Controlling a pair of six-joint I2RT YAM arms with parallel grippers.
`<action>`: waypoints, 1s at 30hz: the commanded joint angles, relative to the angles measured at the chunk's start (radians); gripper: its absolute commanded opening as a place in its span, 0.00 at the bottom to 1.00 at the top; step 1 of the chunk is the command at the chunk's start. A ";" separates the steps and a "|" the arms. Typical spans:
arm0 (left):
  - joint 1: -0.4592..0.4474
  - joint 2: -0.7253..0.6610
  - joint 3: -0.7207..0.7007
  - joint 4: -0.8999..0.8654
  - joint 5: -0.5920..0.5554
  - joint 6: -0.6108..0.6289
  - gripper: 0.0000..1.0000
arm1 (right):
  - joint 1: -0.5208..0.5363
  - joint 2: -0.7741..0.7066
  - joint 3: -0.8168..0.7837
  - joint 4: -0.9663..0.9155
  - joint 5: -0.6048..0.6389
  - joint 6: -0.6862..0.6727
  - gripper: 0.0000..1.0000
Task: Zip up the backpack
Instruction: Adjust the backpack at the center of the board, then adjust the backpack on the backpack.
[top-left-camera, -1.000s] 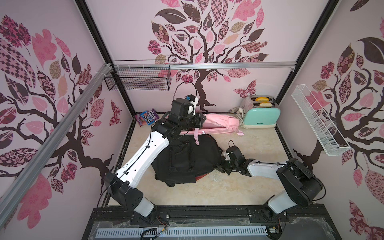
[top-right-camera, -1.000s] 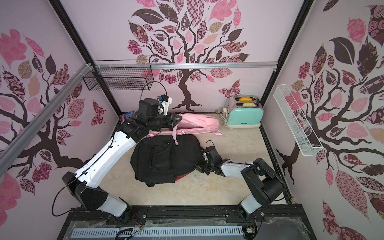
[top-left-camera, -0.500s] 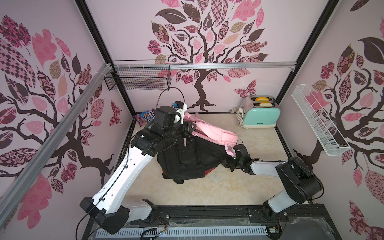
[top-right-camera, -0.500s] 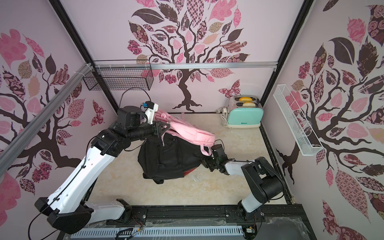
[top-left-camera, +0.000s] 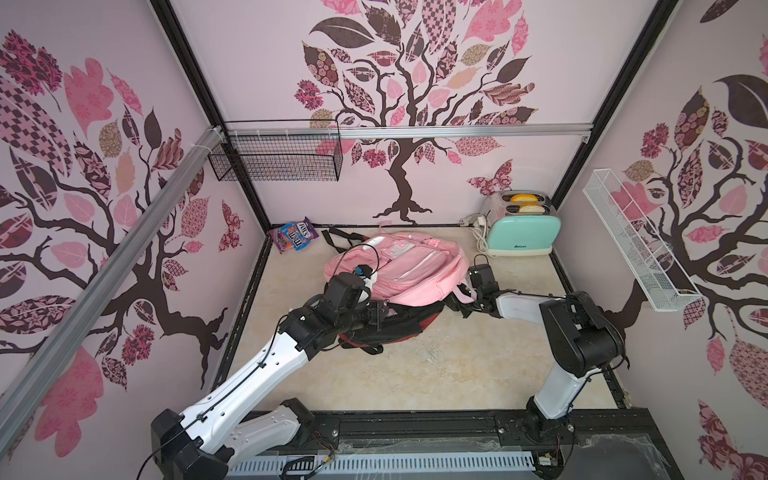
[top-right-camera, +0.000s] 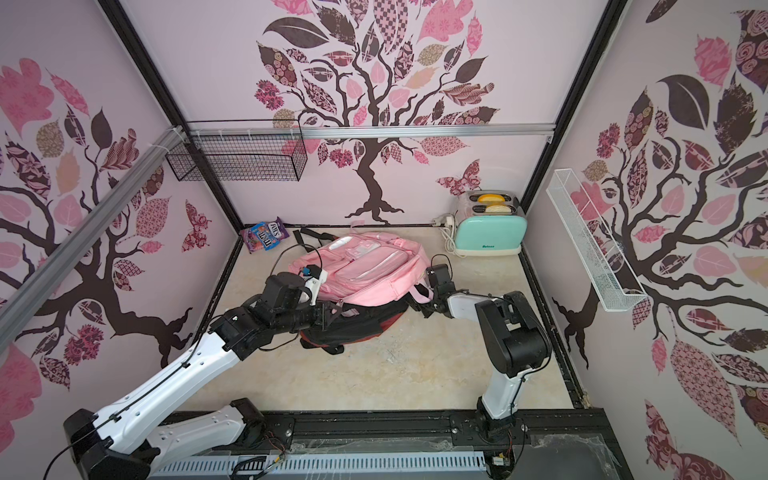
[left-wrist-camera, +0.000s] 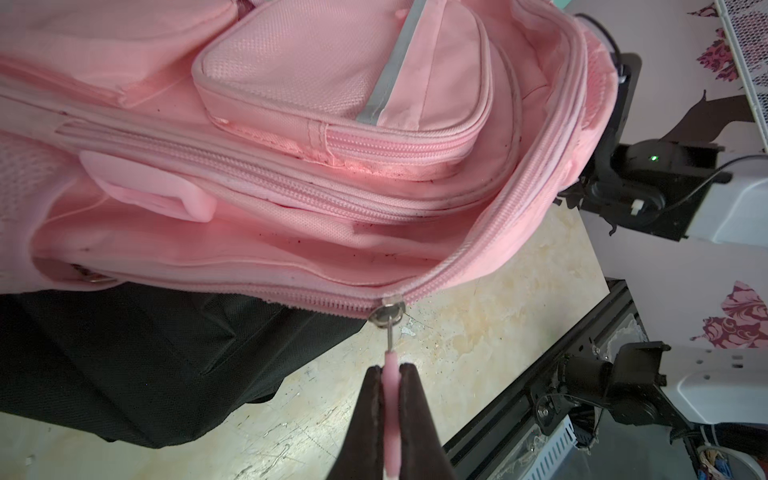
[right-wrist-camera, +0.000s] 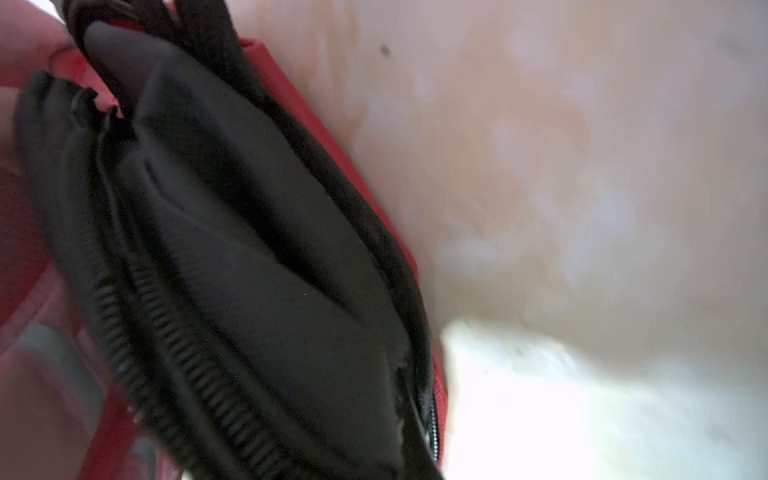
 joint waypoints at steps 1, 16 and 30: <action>-0.010 -0.007 -0.097 0.229 0.056 -0.055 0.00 | -0.023 0.046 0.151 -0.120 -0.036 -0.103 0.07; -0.012 0.231 -0.133 0.574 0.183 -0.110 0.00 | -0.028 -0.319 -0.034 -0.582 0.115 -0.256 0.70; -0.036 0.317 -0.144 0.660 0.215 -0.141 0.00 | 0.048 -0.579 -0.051 -0.461 -0.107 -0.224 0.79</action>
